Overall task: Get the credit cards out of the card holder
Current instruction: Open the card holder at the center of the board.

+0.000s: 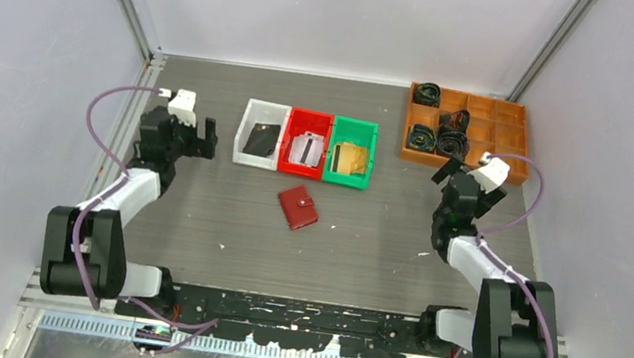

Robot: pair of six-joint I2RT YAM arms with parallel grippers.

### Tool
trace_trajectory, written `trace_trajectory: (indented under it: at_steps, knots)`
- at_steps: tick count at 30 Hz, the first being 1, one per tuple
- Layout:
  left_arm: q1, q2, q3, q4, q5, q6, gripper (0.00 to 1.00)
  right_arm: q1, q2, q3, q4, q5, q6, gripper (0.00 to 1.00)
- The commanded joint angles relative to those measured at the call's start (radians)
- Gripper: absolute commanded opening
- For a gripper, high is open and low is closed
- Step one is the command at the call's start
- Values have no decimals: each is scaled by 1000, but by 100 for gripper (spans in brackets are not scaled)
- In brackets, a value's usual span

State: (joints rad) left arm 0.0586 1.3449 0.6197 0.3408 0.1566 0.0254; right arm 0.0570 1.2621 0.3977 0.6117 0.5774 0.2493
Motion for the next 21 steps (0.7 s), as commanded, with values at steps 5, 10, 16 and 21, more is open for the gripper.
trace_trajectory:
  at_steps: [5, 10, 16, 21]
  knots:
    - [111, -81, 337, -683, 205, 75, 100, -4, -48, 320, -665, -23, 409, 99]
    - [194, -65, 503, -920, 305, 86, 100, -5, -83, 331, -705, -419, 487, 99]
    - [213, -73, 573, -1057, 286, 91, 99, 269, -172, 395, -865, -350, 371, 99]
    - [213, -62, 619, -1151, 226, 91, 100, 533, -88, 504, -952, -268, 334, 99]
